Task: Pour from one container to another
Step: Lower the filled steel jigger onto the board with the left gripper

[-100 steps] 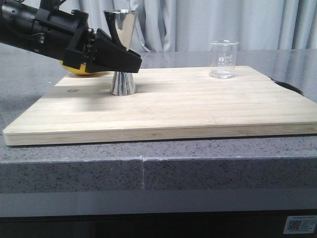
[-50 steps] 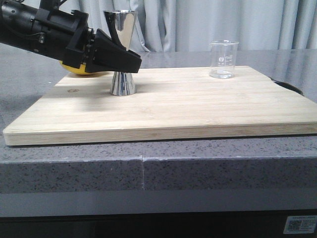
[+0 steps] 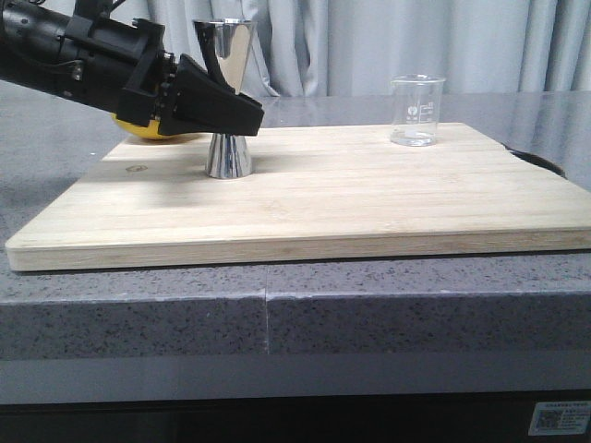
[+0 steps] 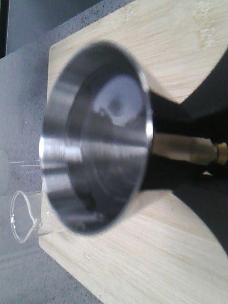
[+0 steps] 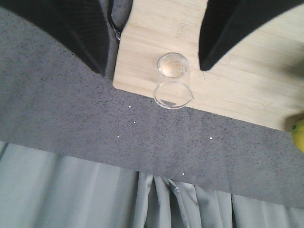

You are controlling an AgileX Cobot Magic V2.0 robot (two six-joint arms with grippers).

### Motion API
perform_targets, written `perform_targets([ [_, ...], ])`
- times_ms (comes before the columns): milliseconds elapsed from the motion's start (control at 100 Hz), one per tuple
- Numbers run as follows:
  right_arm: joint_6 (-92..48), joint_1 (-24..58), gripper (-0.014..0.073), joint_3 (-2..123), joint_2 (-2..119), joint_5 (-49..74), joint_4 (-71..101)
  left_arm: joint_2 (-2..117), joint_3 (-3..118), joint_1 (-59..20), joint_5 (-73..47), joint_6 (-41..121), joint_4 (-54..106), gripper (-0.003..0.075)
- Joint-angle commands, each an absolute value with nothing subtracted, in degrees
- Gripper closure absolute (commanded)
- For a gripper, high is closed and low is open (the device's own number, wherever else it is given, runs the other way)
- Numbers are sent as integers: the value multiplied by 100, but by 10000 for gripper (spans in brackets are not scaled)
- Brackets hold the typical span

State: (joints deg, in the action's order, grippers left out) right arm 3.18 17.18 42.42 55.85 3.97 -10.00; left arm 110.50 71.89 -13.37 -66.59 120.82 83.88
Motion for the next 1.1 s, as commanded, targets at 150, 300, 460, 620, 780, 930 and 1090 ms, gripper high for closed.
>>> perform_targets([
  [150, 304, 1707, 217, 4392, 5481, -31, -1010, 10767, 7317, -1315, -7175, 12006, 8670, 664],
  [300, 304, 1707, 217, 4392, 5481, -31, -1010, 10767, 7317, -1315, -7175, 12006, 8670, 664],
  [460, 304, 1707, 217, 4392, 5481, -31, -1010, 10767, 7317, -1315, -7175, 12006, 8670, 664],
  [620, 304, 1707, 217, 4392, 5481, -31, -1010, 10767, 7317, -1315, -7186, 12006, 8670, 664],
  [780, 304, 1707, 217, 4392, 5481, -31, -1010, 10767, 7317, -1315, -7186, 12006, 8644, 664],
  [930, 304, 1707, 217, 4392, 5481, -31, -1010, 10767, 7317, -1315, -7186, 12006, 8573, 666],
  [1090, 304, 1707, 217, 4392, 5481, -31, -1010, 10767, 7317, -1315, -7186, 11946, 8573, 666],
])
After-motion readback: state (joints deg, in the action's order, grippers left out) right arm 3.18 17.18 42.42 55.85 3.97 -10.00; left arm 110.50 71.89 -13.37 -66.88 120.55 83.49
